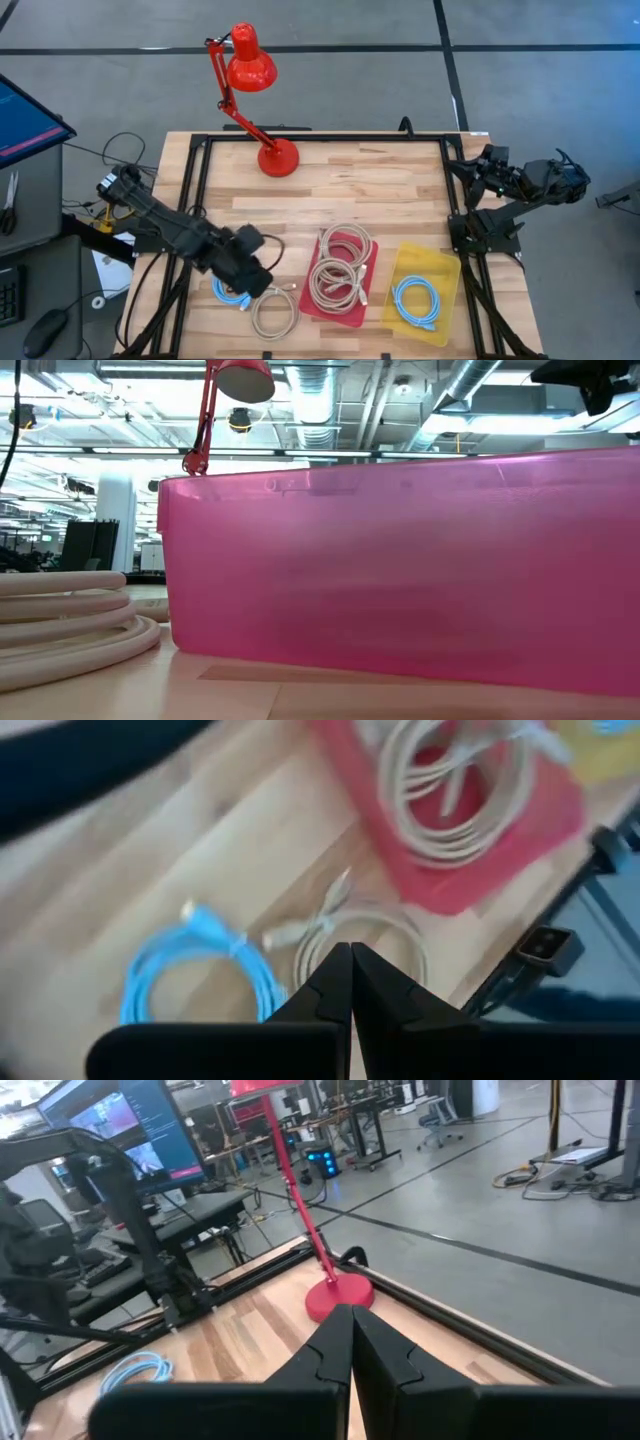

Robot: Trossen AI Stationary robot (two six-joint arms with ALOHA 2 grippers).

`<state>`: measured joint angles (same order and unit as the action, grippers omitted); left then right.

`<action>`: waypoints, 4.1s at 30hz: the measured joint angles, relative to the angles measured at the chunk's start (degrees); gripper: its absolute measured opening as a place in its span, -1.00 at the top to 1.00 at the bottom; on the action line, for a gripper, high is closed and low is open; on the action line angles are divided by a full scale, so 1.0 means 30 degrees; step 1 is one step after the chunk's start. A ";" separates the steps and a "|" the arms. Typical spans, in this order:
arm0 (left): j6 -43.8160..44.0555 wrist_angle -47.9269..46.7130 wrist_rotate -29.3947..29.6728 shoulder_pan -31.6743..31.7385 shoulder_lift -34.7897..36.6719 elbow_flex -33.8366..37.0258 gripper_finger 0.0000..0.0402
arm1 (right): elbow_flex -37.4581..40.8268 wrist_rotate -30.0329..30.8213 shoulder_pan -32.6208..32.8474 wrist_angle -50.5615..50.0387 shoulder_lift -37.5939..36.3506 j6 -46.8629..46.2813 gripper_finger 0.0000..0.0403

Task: Sort HDMI cables
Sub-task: Put the blue HDMI cable into the yellow bin

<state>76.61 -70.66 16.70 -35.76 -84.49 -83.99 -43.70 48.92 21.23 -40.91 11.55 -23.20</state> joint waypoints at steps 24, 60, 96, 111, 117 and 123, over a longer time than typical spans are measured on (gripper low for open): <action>0.3979 -0.1488 -0.4092 -0.0985 -0.0007 0.7592 0.38 | 0.0000 0.0287 0.0000 -0.0011 0.0000 -0.0291 1.00; 0.2760 0.9027 -0.4103 -0.0985 0.0885 1.6058 0.83 | 0.0000 0.0295 0.0000 0.0054 0.0000 -0.1285 1.00; -0.4134 0.8538 0.2255 0.4026 0.4184 0.9671 0.83 | 0.0000 -0.0351 -0.0007 0.0032 0.0000 -0.1282 1.00; -1.3265 1.7790 0.5306 0.8758 0.4270 0.7840 0.83 | -0.0009 -0.7734 0.0007 0.1982 0.2864 -0.4941 0.93; -1.3977 1.9989 0.5295 0.9647 0.4087 0.7840 0.83 | 0.0005 -0.7417 -0.0444 0.4764 0.5608 -0.5013 0.61; -1.4047 2.0461 0.5299 0.9703 0.3566 0.7884 0.83 | -0.0001 -0.7533 -0.1151 0.8598 0.7627 -0.4764 0.29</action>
<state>34.47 -9.27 32.60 -6.65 -73.79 -60.33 -43.70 26.32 17.78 -15.12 34.43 -37.49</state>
